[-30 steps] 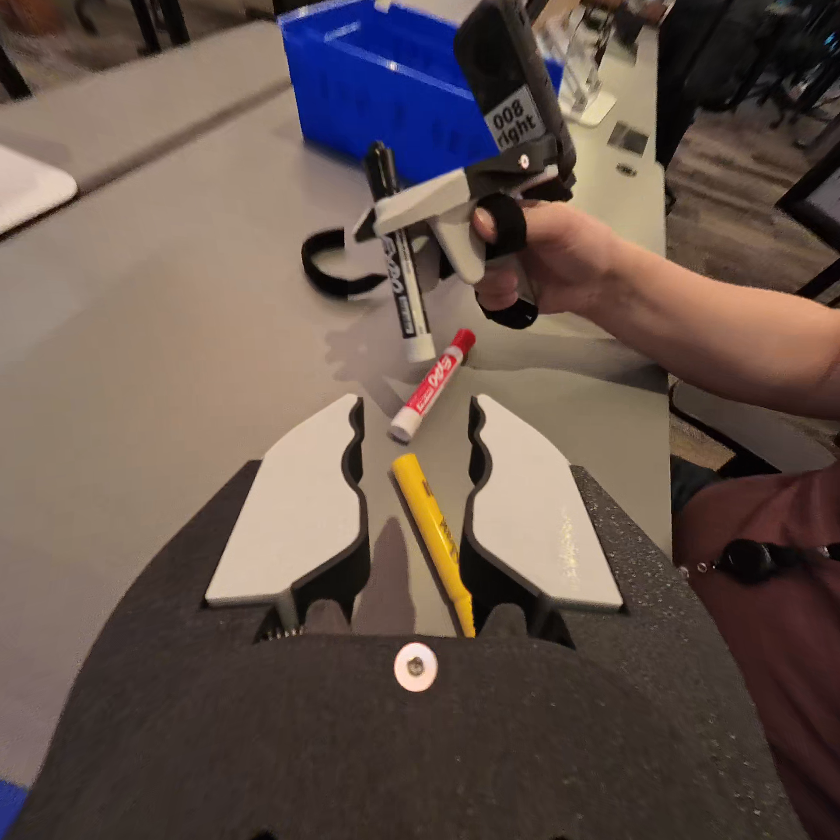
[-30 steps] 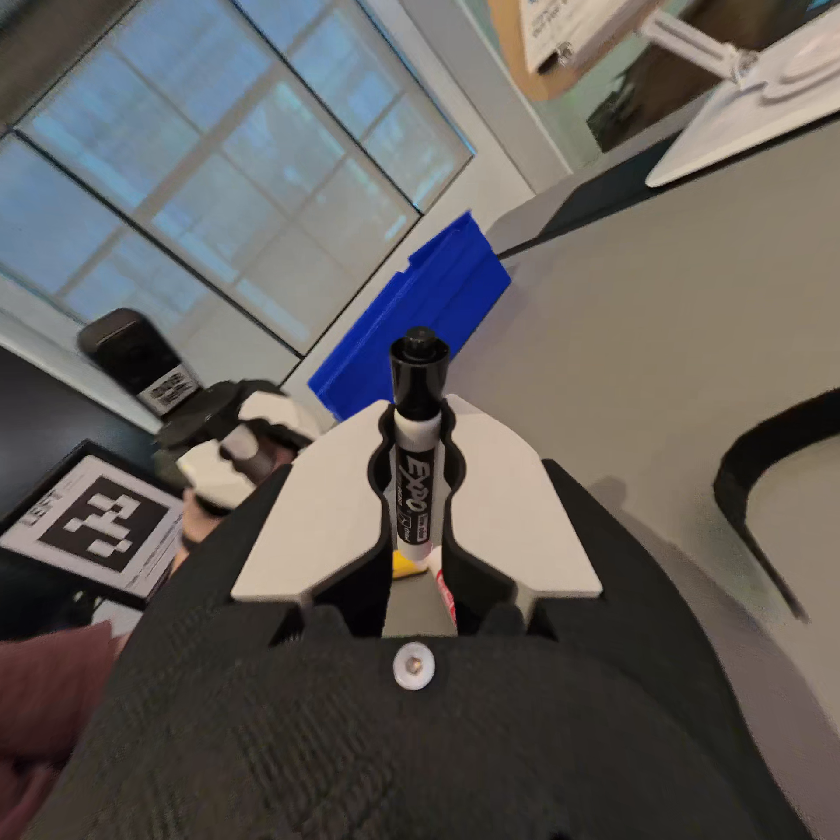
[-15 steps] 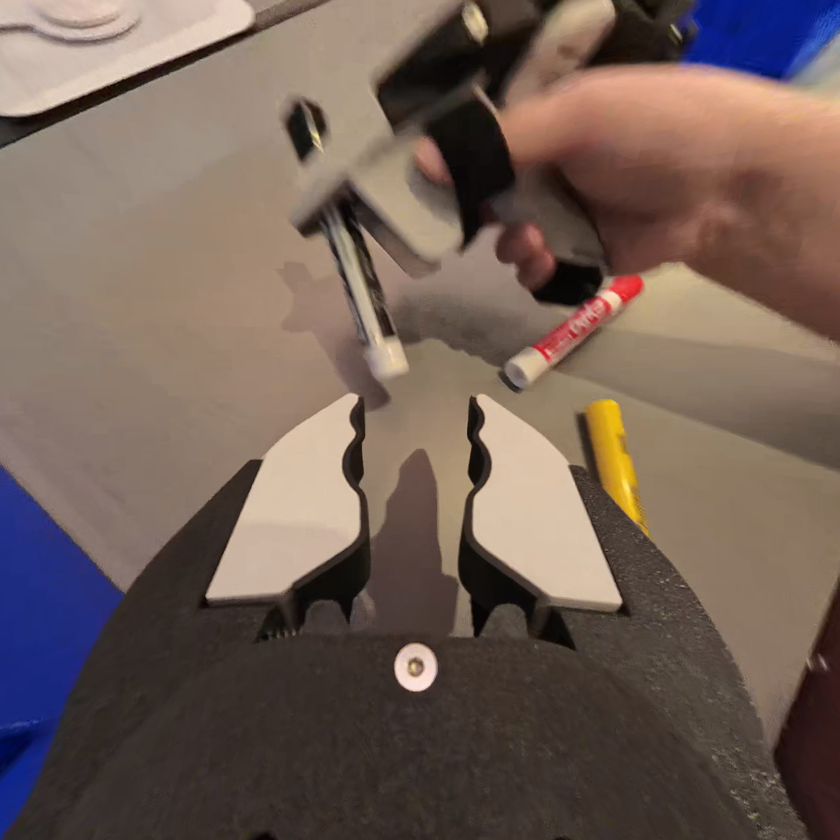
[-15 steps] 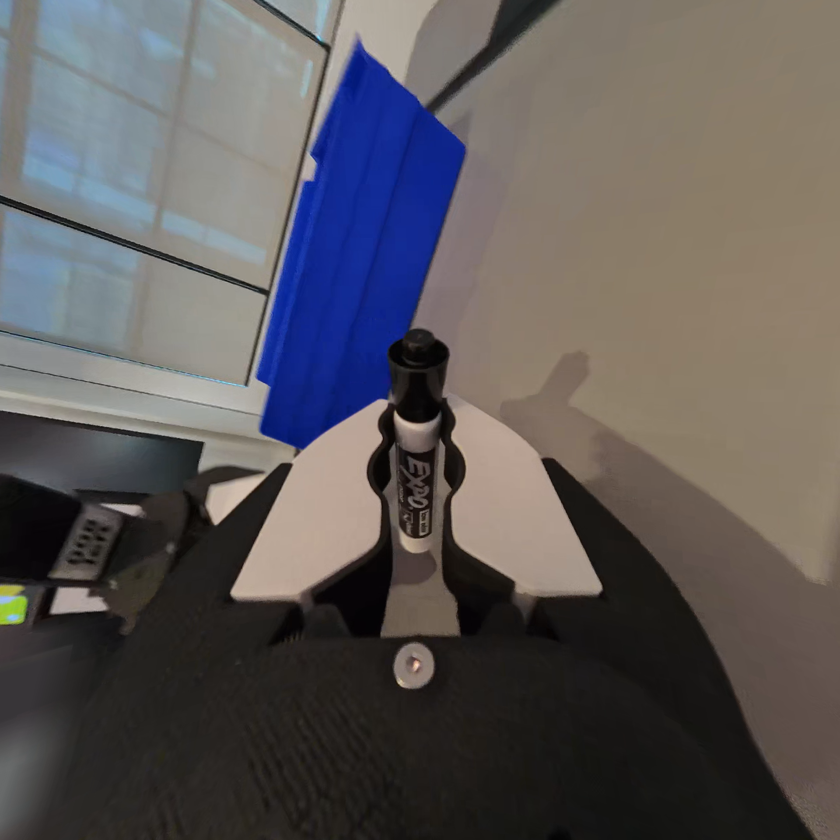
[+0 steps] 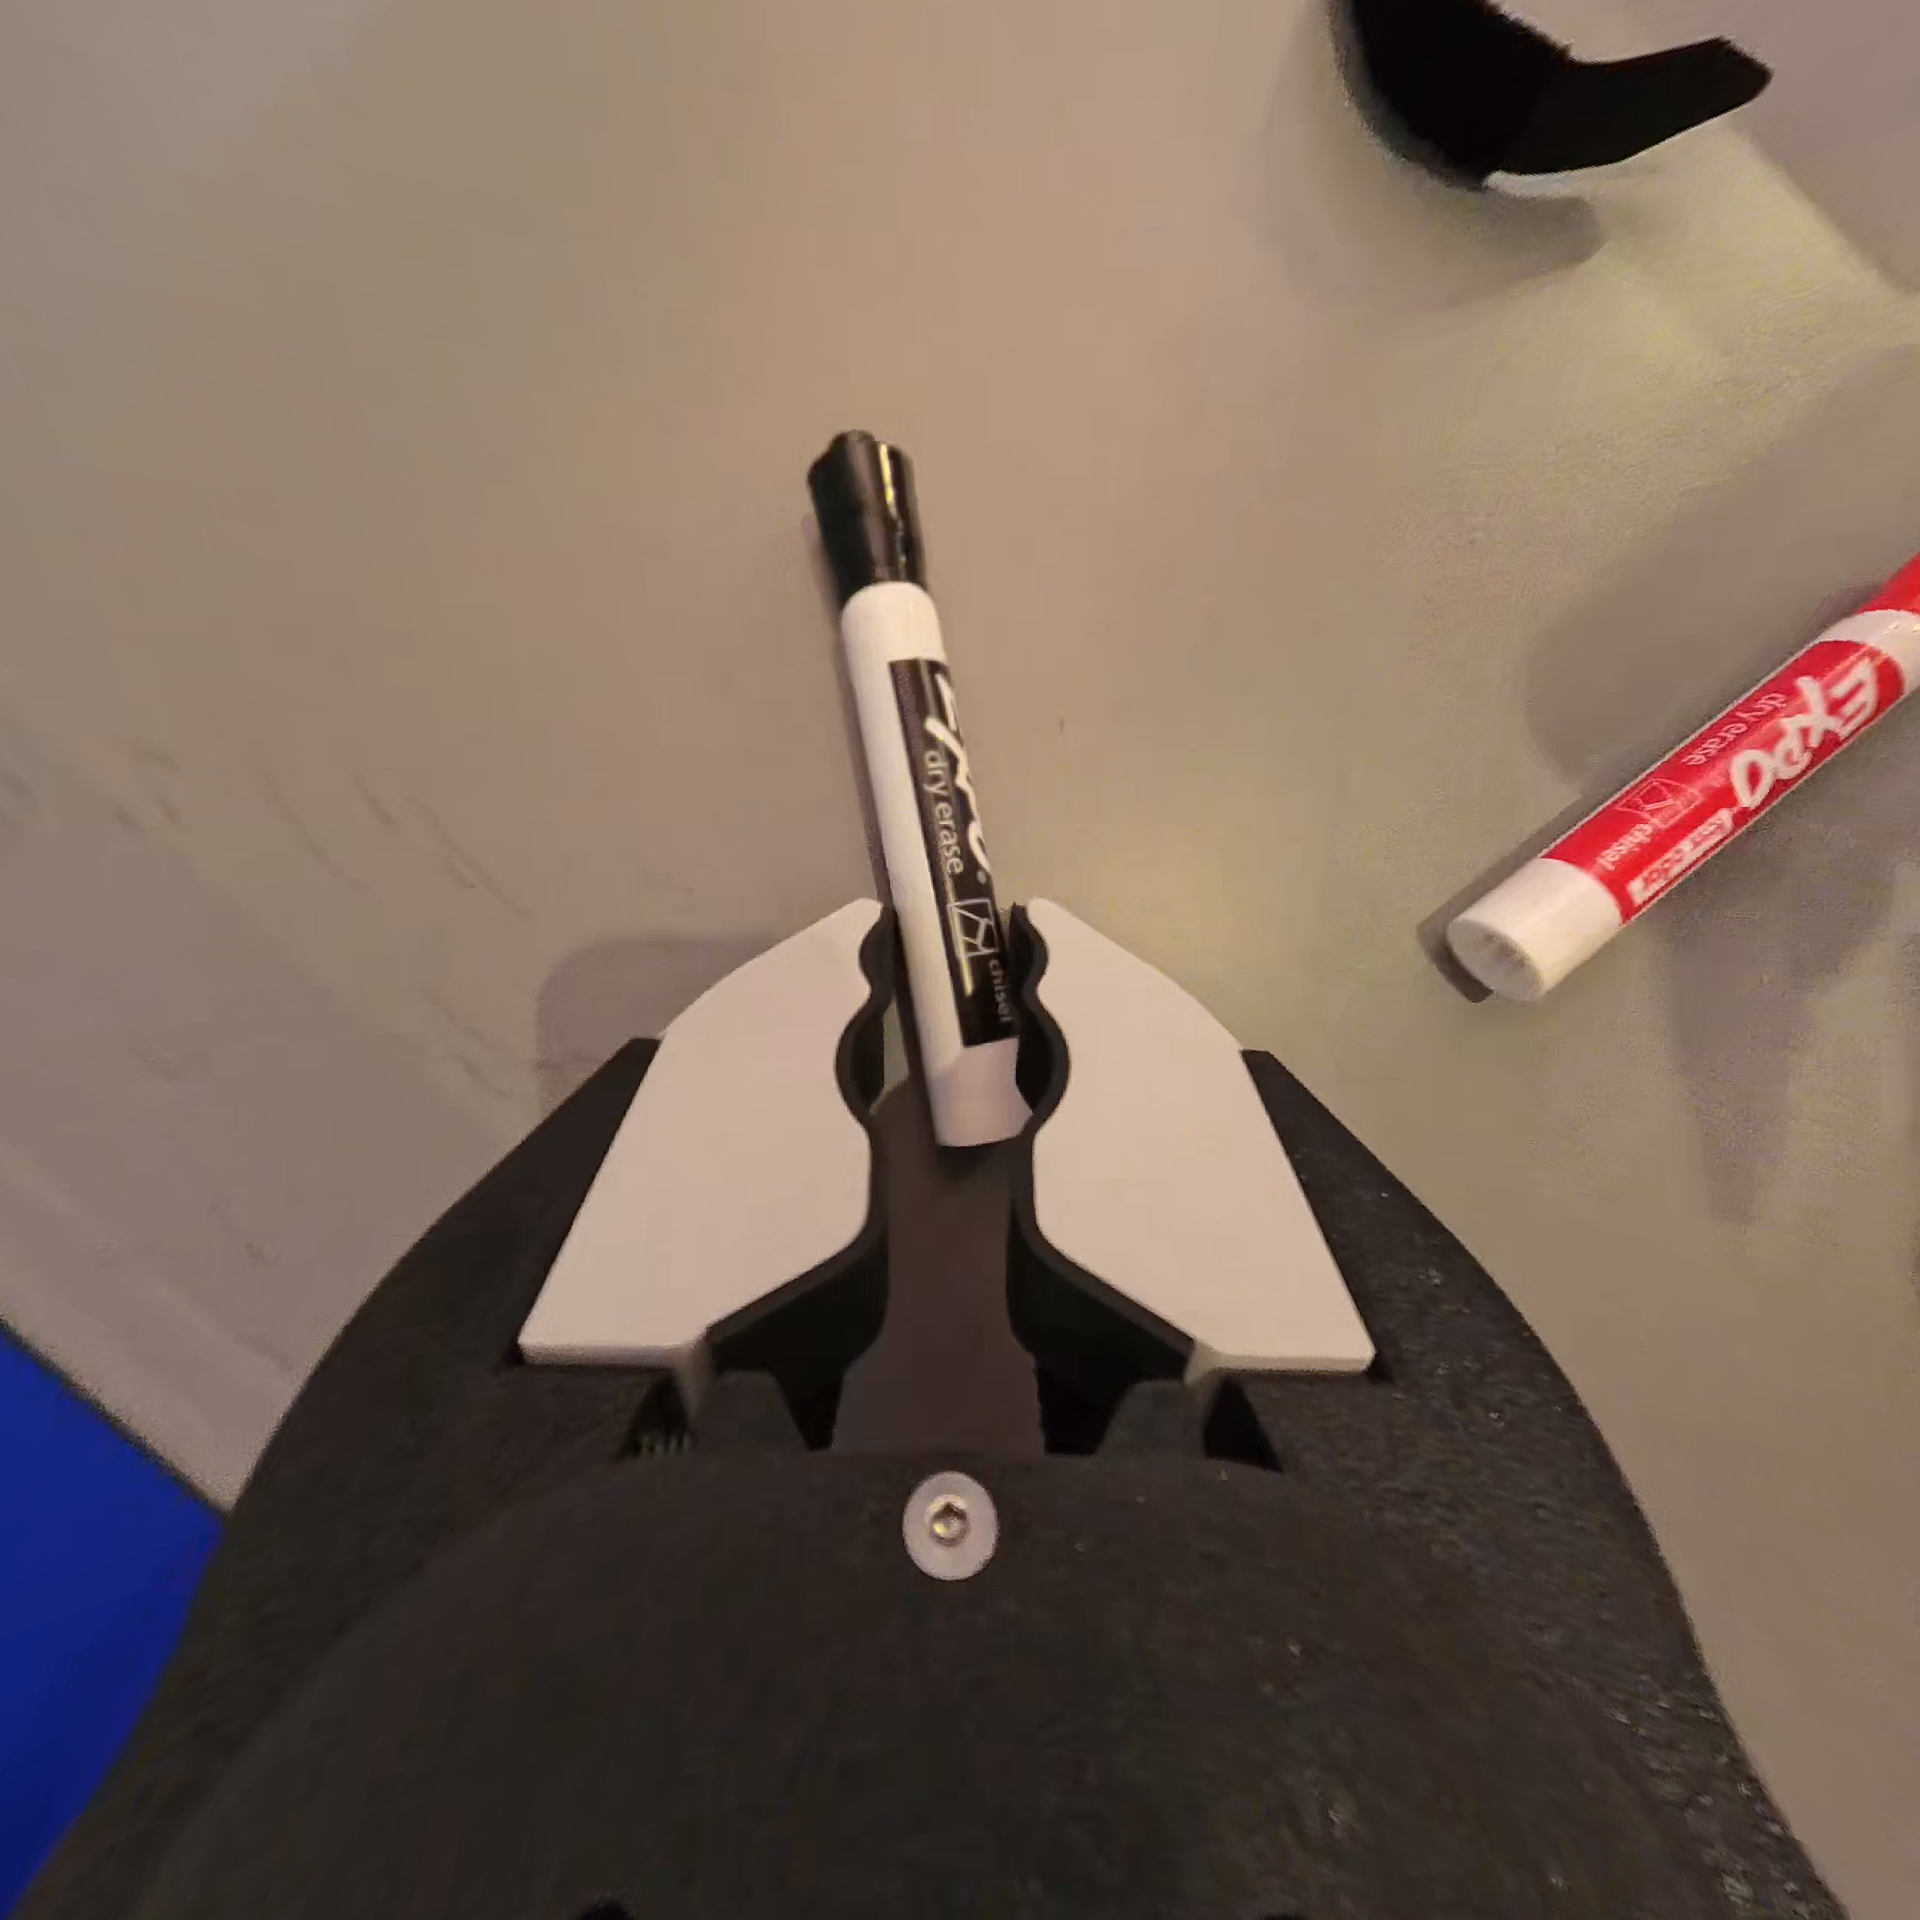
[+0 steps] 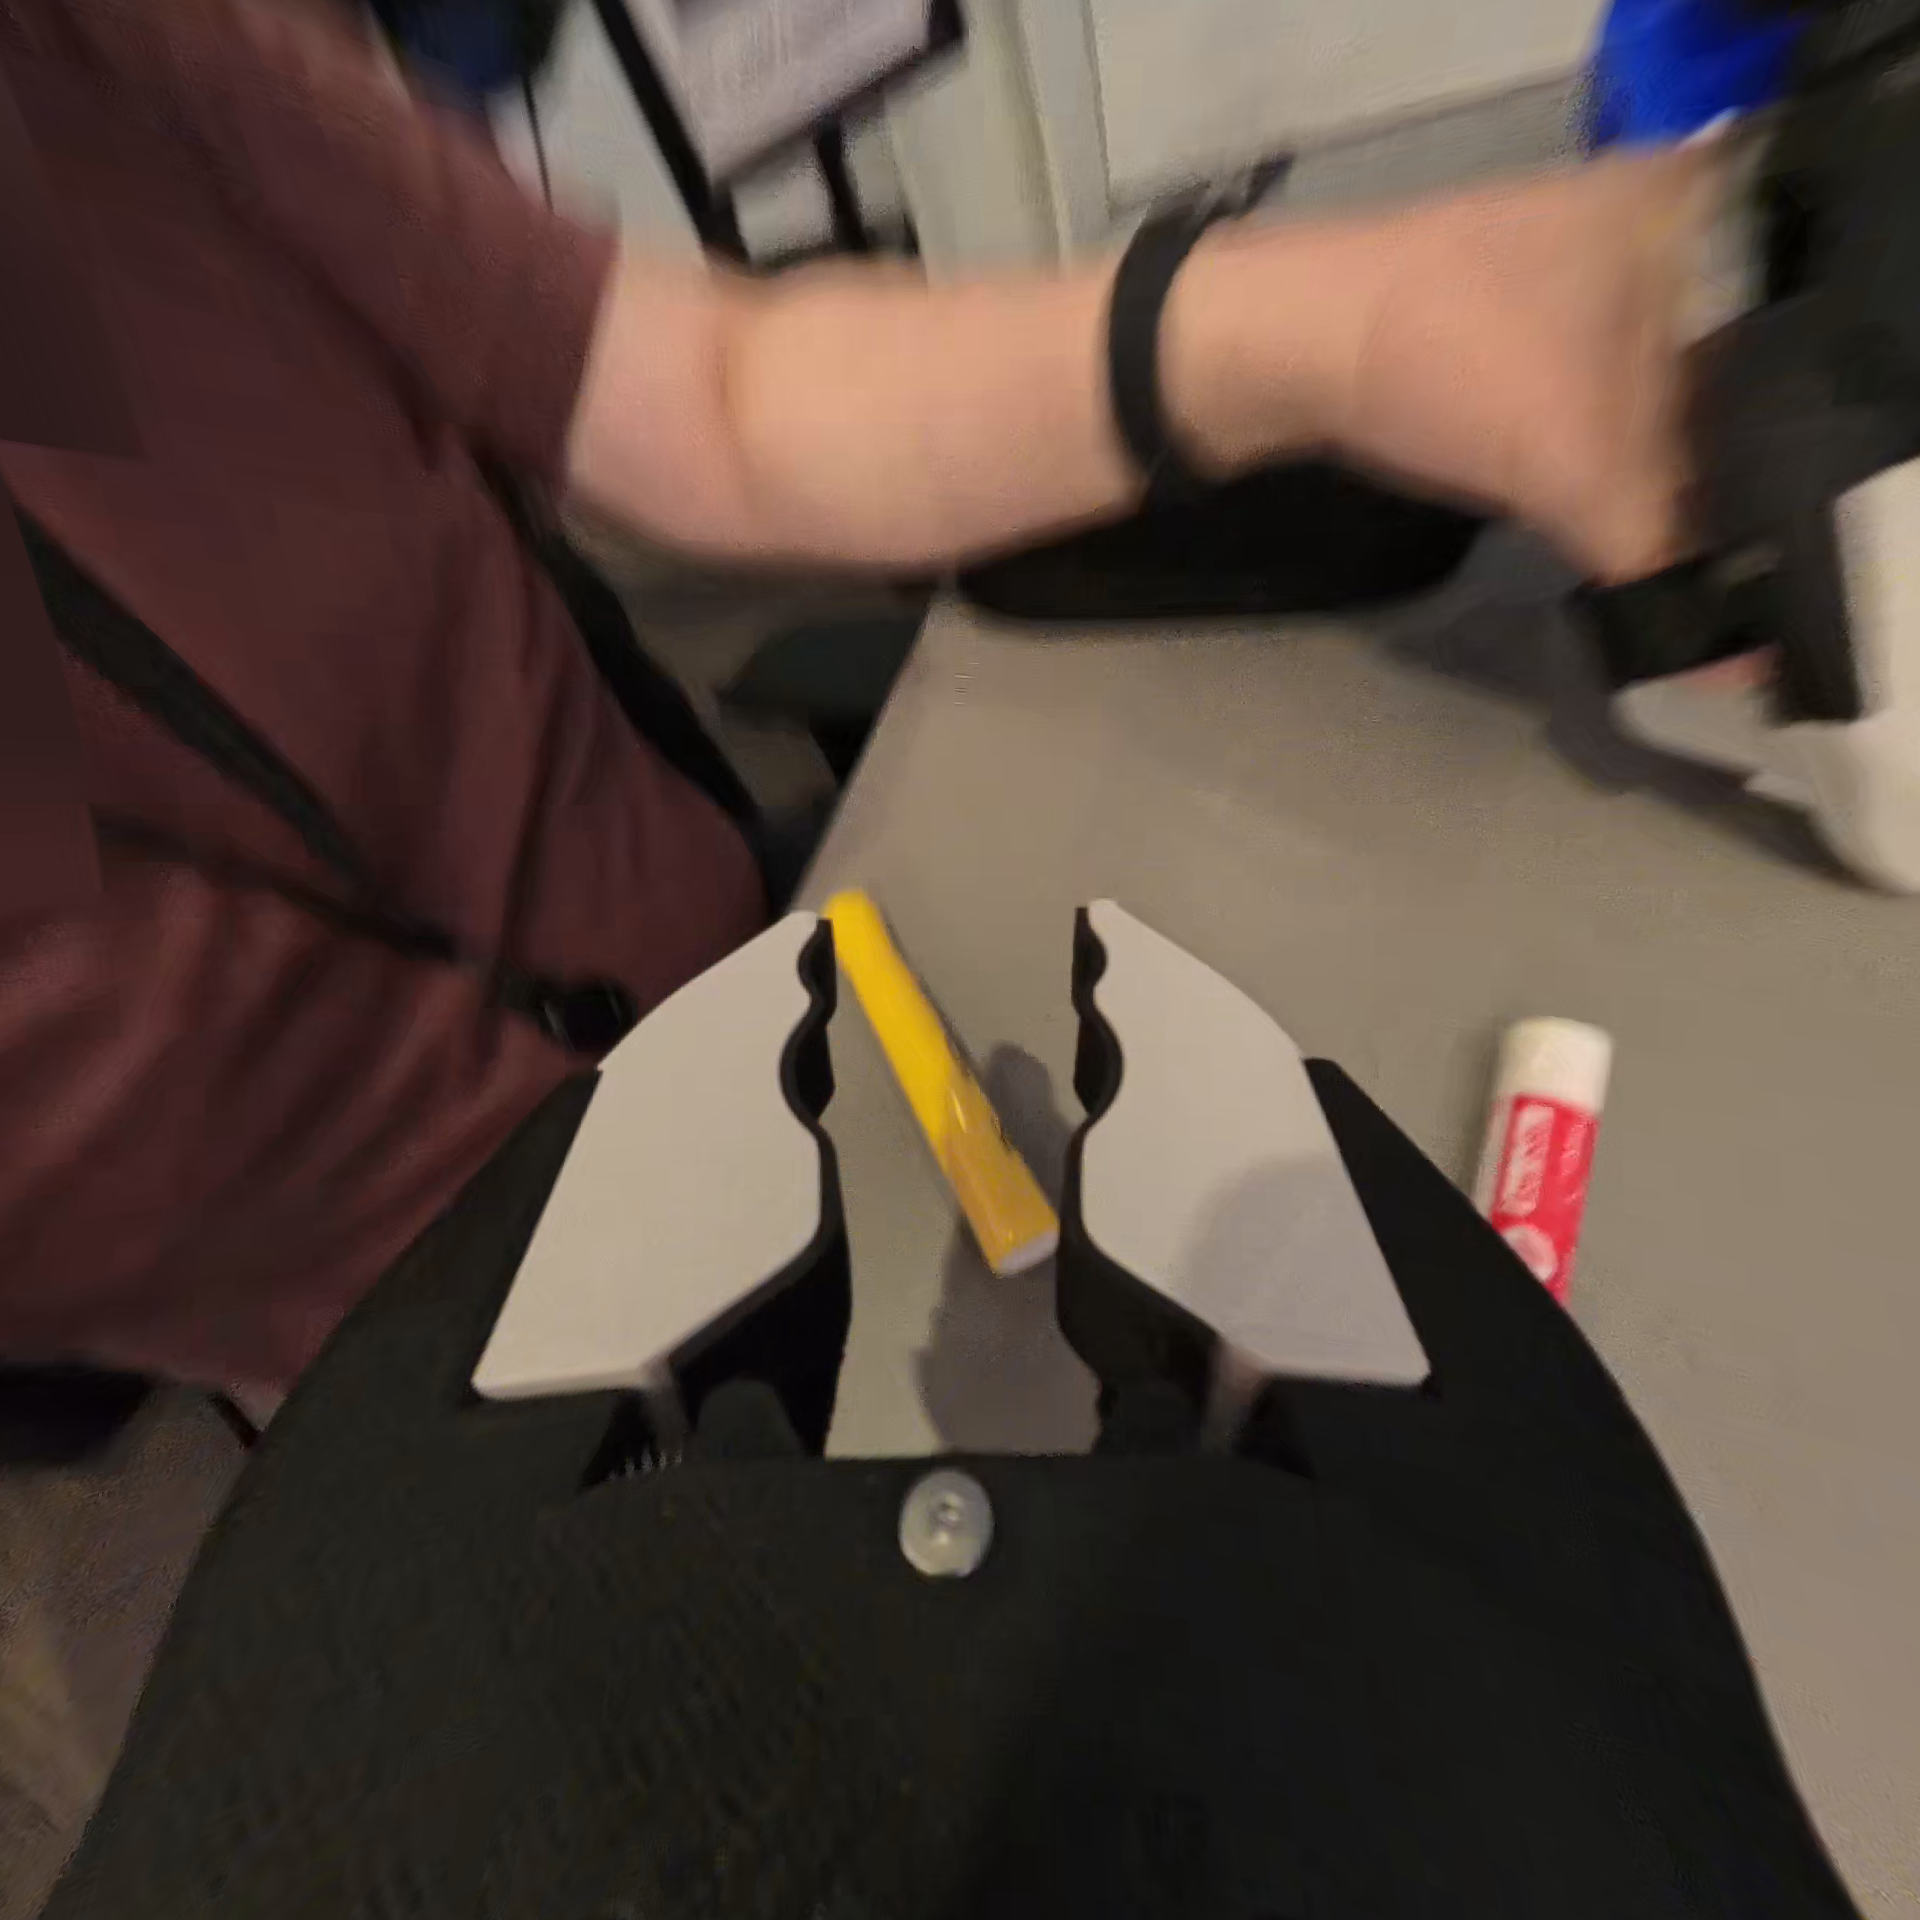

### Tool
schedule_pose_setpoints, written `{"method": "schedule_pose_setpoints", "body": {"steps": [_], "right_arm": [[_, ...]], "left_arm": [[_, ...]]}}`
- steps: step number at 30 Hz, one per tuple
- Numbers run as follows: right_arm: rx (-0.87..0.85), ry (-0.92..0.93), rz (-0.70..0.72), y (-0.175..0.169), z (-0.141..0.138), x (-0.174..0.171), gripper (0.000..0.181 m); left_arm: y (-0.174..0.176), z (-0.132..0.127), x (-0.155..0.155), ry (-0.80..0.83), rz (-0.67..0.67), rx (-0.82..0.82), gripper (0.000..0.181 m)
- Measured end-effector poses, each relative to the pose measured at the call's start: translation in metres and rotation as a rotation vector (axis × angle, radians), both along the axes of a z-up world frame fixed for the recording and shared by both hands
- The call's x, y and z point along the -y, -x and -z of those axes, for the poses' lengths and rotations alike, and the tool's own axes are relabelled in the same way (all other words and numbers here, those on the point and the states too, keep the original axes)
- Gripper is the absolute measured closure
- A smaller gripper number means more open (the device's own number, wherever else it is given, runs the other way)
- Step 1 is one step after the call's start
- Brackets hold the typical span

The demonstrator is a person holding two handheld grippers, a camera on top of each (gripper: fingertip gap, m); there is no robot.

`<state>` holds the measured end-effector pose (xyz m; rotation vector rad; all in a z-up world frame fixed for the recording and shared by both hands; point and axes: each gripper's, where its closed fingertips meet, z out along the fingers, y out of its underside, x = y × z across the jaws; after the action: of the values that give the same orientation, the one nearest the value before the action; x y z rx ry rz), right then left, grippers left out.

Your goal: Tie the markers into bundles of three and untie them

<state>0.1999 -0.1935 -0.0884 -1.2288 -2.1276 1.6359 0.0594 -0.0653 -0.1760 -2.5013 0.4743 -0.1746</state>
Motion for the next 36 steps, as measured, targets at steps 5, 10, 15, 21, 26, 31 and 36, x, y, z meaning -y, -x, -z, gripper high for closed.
{"method": "schedule_pose_setpoints", "body": {"steps": [5,10,15,21,26,31,36], "right_arm": [[0.039,-0.351,-0.092,-0.037,0.064,0.028,0.148],[0.078,-0.432,-0.120,-0.041,0.081,0.012,0.160],[-0.020,-0.434,-0.077,-0.013,0.053,-0.022,0.161],[-0.062,-0.533,0.009,0.045,0.022,-0.103,0.161],[0.013,-0.575,0.014,0.075,0.057,-0.129,0.161],[0.009,-0.627,0.045,0.085,0.074,-0.134,0.160],[-0.078,-0.476,0.119,0.064,0.032,-0.134,0.155]], "left_arm": [[0.005,0.000,0.005,0.043,0.059,-0.024,0.161],[0.017,0.000,0.017,0.090,0.094,-0.106,0.162],[0.010,-0.005,0.028,0.096,0.199,-0.069,0.162],[-0.014,-0.010,0.027,0.152,0.369,0.017,0.162],[-0.013,-0.015,0.015,0.156,0.405,0.087,0.151],[-0.014,-0.027,0.014,0.165,0.411,0.084,0.143],[-0.014,-0.013,0.010,0.177,0.400,-0.063,0.141]]}}
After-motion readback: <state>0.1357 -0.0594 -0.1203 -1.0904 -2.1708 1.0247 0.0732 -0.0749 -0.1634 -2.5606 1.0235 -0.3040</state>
